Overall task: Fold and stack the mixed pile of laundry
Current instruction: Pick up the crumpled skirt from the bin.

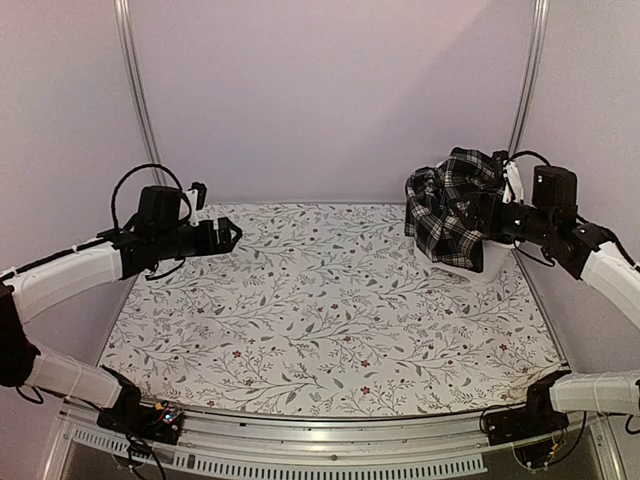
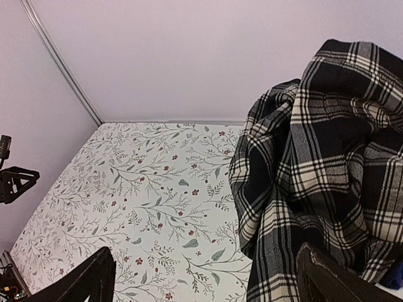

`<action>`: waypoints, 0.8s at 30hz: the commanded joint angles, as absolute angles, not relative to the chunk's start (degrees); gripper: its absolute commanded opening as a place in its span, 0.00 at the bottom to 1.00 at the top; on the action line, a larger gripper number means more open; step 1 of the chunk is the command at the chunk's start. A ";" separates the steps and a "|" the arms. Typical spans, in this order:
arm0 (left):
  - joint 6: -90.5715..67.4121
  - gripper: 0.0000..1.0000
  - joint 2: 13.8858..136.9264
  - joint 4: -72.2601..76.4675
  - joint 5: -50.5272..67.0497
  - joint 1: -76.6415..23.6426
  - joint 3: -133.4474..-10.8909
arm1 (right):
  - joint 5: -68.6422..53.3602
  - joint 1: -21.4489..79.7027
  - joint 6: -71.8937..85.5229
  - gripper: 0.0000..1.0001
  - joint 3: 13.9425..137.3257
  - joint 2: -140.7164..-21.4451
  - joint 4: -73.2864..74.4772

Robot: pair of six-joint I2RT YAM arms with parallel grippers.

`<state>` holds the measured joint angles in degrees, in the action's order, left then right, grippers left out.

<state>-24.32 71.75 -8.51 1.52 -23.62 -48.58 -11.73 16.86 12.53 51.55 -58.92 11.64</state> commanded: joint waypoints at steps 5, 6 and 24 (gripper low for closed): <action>-29.94 1.00 73.06 -10.89 -4.09 -24.49 -58.47 | -6.12 10.24 8.31 0.99 73.23 -70.41 17.85; -31.22 1.00 73.03 -10.98 -4.90 -24.46 -58.92 | -4.99 9.60 7.94 0.99 75.76 -72.51 18.35; -28.10 1.00 74.03 -9.30 -5.42 -24.59 -60.24 | -4.45 -7.87 11.03 0.99 92.75 -97.71 23.94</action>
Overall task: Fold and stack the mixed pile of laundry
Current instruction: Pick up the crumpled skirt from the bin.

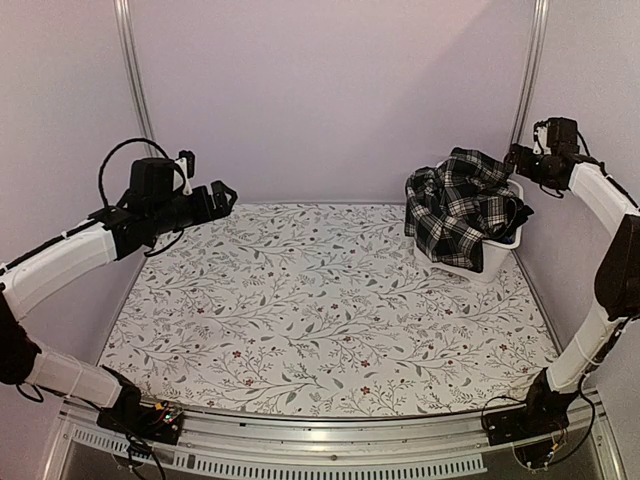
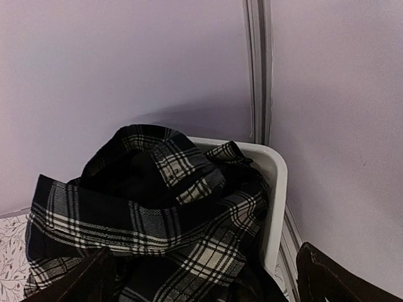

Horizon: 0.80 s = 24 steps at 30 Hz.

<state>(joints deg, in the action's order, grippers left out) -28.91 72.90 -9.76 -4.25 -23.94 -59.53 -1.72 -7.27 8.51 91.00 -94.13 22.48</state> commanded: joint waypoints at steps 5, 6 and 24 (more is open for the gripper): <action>-28.19 1.00 74.68 -8.35 -5.53 -24.59 -59.77 | -14.03 -9.31 14.09 0.99 94.51 -103.35 19.84; -28.17 1.00 74.80 -8.27 -5.49 -24.51 -59.72 | -15.00 -9.32 14.48 0.99 95.23 -104.80 19.32; -29.68 1.00 74.59 -8.50 -5.91 -23.26 -59.64 | -35.08 -4.35 20.21 0.00 102.44 -104.59 10.68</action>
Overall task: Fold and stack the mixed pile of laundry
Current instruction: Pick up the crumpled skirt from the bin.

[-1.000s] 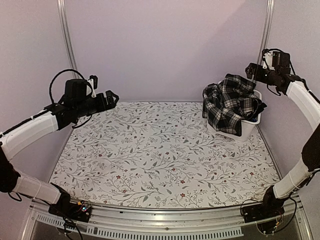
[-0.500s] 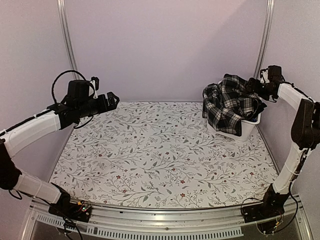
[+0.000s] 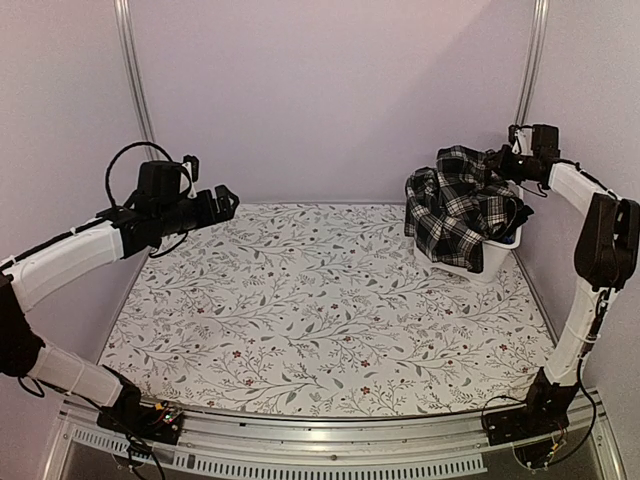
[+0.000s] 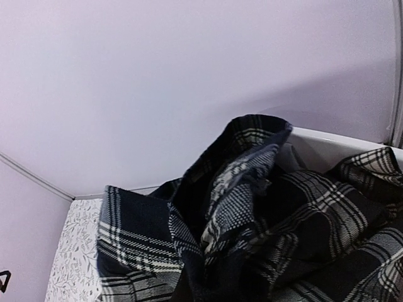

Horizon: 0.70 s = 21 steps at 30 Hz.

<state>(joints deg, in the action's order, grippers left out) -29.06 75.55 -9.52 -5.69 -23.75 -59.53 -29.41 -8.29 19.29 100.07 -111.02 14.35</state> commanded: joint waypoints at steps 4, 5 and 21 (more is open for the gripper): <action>-30.11 1.00 74.51 -8.74 -5.22 -23.07 -59.88 | -37.54 0.64 18.90 0.00 107.18 -101.67 13.21; -30.21 1.00 74.41 -9.01 -5.19 -22.97 -59.98 | -38.01 2.45 18.18 0.00 108.50 -101.34 14.07; -35.86 1.00 70.71 -9.73 -0.44 -14.84 -57.66 | -42.57 25.93 13.50 0.00 130.55 -101.01 22.29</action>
